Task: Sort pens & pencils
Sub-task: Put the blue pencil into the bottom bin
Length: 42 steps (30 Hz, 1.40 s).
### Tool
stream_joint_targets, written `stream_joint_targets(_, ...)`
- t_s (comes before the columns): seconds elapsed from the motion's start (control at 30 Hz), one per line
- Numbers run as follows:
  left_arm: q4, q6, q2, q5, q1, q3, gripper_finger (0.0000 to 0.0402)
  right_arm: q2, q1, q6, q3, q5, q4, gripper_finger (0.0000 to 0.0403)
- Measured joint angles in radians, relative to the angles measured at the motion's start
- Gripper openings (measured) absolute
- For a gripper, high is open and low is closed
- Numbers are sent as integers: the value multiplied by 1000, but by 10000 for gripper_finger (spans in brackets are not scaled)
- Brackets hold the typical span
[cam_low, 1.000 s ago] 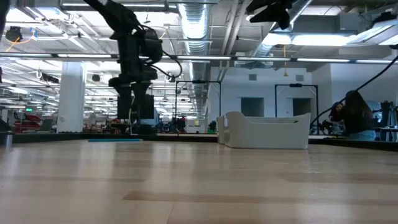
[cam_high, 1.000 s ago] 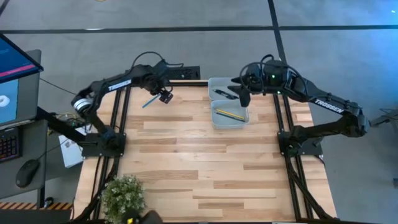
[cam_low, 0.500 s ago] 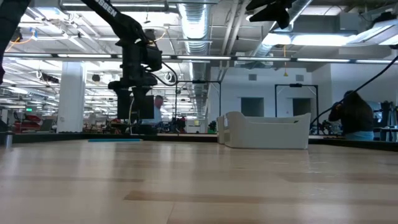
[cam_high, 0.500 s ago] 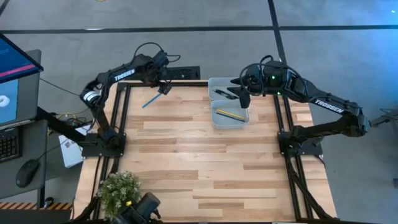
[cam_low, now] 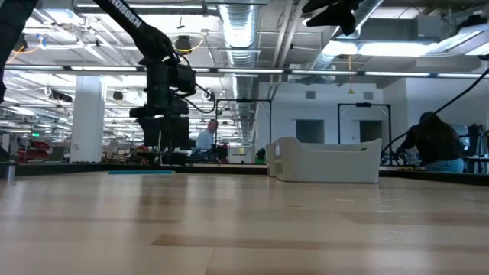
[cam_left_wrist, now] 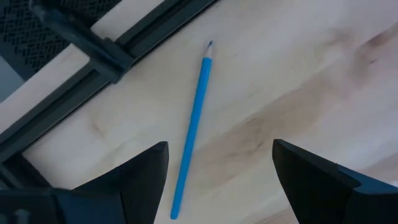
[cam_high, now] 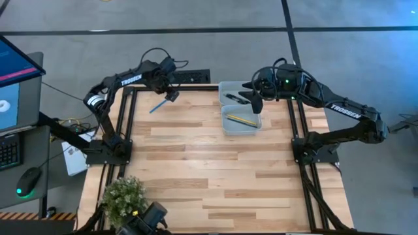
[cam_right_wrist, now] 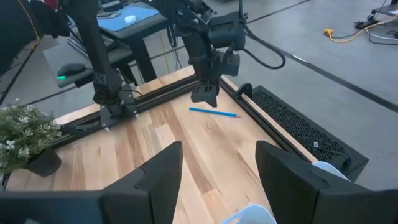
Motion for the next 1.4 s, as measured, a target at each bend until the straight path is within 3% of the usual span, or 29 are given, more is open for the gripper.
stream_joint_targets(0.47,87,-47,2,-11,12,-108,279,0,0,2,0,0,0,225)
stream_joint_targets(0.93,132,-70,132,-106,9,-112,279,0,3,4,0,0,-1,225)
stream_joint_targets(1.2,133,-35,144,-26,28,-112,279,0,7,5,0,0,-4,225)
stream_joint_targets(1.4,141,-22,145,119,69,-116,279,0,7,5,1,0,-5,225)
